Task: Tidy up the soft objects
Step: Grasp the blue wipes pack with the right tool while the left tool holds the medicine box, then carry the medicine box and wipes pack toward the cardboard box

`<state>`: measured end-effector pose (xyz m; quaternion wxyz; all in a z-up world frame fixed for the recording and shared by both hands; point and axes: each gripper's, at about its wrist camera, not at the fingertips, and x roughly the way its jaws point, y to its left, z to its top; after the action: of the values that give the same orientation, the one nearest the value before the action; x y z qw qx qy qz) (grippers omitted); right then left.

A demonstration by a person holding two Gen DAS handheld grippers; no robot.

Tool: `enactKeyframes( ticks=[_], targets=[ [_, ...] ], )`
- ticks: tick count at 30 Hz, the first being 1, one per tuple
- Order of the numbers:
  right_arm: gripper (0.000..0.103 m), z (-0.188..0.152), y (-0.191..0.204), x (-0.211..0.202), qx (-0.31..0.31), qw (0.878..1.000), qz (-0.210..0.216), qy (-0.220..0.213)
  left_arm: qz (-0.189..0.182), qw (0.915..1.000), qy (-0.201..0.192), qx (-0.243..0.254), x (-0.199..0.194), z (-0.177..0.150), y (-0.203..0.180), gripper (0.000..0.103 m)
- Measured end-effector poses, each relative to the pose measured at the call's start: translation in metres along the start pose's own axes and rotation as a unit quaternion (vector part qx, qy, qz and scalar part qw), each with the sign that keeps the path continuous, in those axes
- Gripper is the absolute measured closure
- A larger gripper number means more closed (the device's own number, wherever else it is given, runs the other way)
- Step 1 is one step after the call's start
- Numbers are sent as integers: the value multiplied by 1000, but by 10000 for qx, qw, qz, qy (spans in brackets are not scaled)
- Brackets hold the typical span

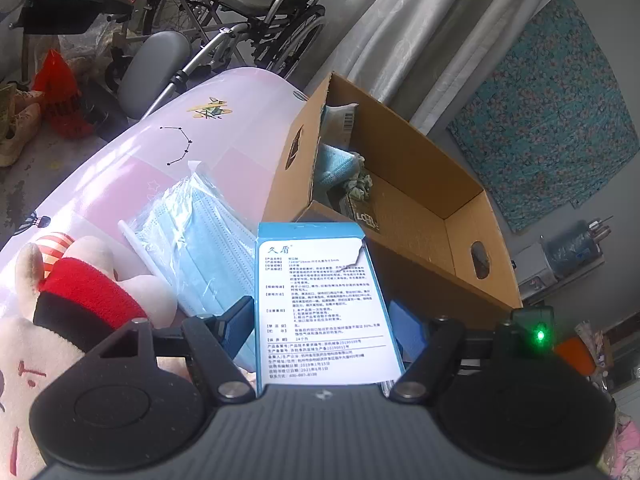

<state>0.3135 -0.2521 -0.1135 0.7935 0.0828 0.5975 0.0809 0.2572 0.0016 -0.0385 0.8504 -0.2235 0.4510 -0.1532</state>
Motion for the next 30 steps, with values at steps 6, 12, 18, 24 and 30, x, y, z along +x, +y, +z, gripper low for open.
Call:
enactKeyframes(
  ticks=[6, 12, 18, 24, 30],
  targets=[
    [28, -10, -23, -21, 449, 9987, 229, -40, 22, 10000, -27, 64, -6, -1, -4, 29],
    [28, -20, -38, -69, 732, 9951, 501, -434, -27, 9999, -105, 109, -17, -2, -14, 29],
    [28, -37, -33, -141, 602, 9895, 742, -1084, -256, 9987, -294, 343, -35, 9, -44, 29],
    [28, -19, -44, -204, 500, 9819, 803, -1642, -486, 9967, -336, 560, -25, 38, -85, 29],
    [28, 52, -76, -195, 671, 9816, 649, -1665, -384, 9972, -192, 606, 34, 80, -123, 29]
  ],
)
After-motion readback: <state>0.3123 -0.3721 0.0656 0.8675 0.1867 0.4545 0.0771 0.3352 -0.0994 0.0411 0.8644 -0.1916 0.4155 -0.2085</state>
